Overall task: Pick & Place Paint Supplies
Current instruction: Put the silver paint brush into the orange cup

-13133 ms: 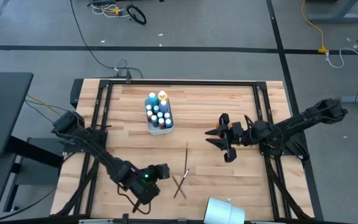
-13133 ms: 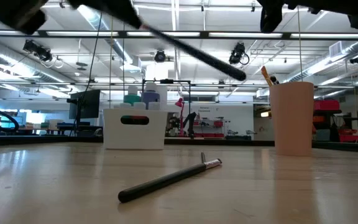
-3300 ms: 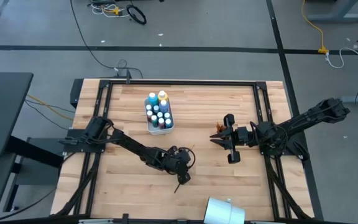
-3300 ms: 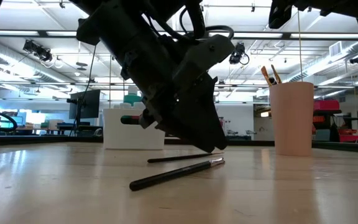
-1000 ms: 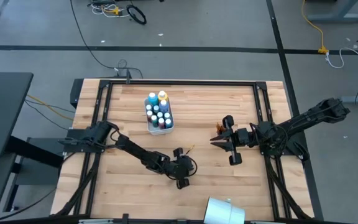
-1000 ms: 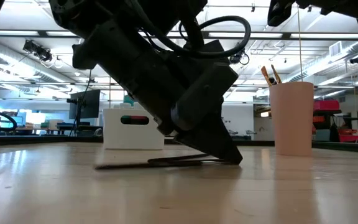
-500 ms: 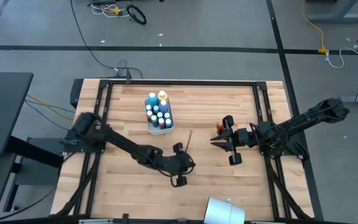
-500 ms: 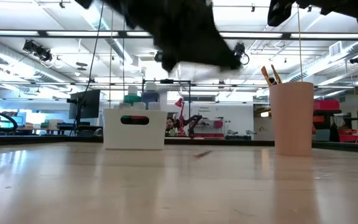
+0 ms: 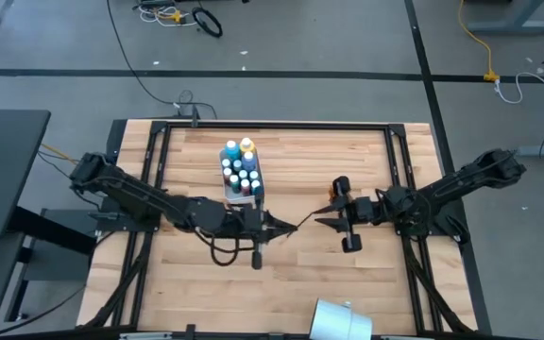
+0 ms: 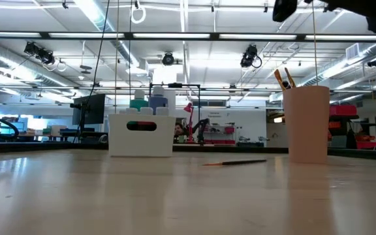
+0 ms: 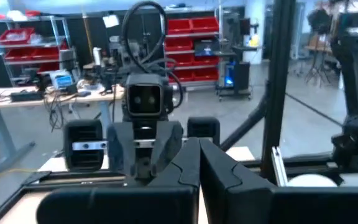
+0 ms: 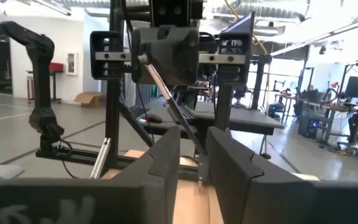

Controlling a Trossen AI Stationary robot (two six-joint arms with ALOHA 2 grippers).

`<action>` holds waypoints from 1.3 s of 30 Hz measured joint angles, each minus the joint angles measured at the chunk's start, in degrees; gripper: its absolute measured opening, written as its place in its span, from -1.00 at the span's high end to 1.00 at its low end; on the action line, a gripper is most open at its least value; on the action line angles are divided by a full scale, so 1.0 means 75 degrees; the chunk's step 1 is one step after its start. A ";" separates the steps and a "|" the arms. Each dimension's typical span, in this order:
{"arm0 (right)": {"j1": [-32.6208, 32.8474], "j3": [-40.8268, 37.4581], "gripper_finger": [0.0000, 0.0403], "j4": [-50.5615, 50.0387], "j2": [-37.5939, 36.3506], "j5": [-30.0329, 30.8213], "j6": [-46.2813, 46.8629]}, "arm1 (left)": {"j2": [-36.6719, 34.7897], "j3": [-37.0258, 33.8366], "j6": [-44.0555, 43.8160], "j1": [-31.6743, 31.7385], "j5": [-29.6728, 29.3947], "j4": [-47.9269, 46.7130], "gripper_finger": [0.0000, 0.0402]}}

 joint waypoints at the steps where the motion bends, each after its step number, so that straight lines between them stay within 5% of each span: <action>1: 0.0001 0.0130 0.57 0.0029 0.0162 -0.0001 -0.0004 | -0.0034 -0.0012 0.0095 0.0000 0.0052 0.0004 0.99; 17: 0.0000 0.2452 0.10 0.0018 0.2585 0.0307 -0.0344 | -0.0009 -0.0012 0.0108 -0.0012 0.0503 0.0433 0.99; 31: 0.0003 0.2460 0.10 0.0245 0.2639 0.0005 -0.0585 | -0.0009 -0.0012 0.0308 0.0008 0.0010 0.0562 0.99; 39: 0.0003 0.2460 0.27 0.0472 0.2639 0.0005 -0.0583 | -0.0012 -0.0029 0.0307 0.0033 -0.0155 0.0528 0.99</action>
